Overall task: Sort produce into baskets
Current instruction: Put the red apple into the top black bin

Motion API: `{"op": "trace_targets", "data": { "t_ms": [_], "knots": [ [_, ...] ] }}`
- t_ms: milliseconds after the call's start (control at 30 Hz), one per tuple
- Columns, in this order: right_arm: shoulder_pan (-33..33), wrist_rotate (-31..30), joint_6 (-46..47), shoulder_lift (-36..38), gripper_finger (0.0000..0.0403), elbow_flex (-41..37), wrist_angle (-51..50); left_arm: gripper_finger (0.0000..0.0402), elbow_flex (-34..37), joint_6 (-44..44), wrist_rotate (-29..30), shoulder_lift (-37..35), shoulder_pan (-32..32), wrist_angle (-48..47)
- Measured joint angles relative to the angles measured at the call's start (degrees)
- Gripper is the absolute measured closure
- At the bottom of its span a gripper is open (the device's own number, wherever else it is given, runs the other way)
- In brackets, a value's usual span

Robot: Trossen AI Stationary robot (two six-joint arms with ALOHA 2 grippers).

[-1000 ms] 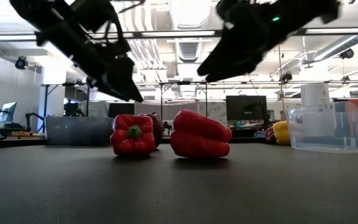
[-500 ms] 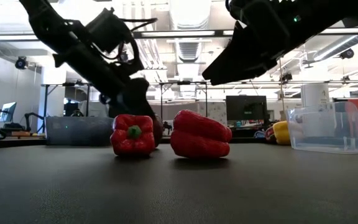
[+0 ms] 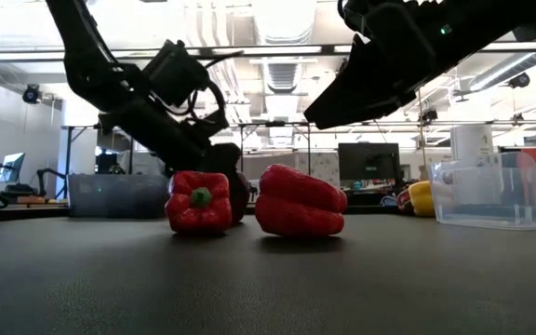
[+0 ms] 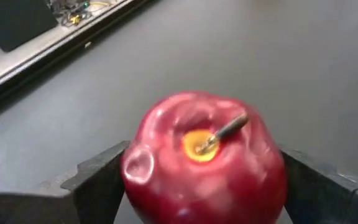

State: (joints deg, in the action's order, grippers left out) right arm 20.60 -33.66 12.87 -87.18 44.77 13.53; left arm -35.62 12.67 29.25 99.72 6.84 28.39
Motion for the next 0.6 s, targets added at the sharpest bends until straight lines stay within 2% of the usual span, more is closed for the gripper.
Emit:
{"op": "trace_targets", "data": {
  "t_ms": [133,233,333,433,600],
  "knots": [
    [0.0,0.0,0.0,0.0,0.0026,0.0,-0.1,0.0091,0.0,1.1,0.2,0.3,0.0,0.3],
    [0.0,0.0,0.0,0.0,0.0026,0.0,-0.4,0.0111,-0.1,-0.1,-0.1,-2.4,0.2,-2.8],
    [0.0,0.0,0.0,0.0,0.0026,0.0,-1.4,0.0111,-1.2,-1.8,2.0,-8.0,1.2,-12.5],
    [0.0,0.0,0.0,0.0,0.0026,0.0,-1.7,0.0111,-3.0,-3.1,7.6,-15.7,3.7,-25.0],
    [0.0,0.0,-0.9,0.0,0.0026,0.0,-2.2,0.0112,-6.4,-4.2,15.1,-28.8,10.9,-43.7]
  ]
}}
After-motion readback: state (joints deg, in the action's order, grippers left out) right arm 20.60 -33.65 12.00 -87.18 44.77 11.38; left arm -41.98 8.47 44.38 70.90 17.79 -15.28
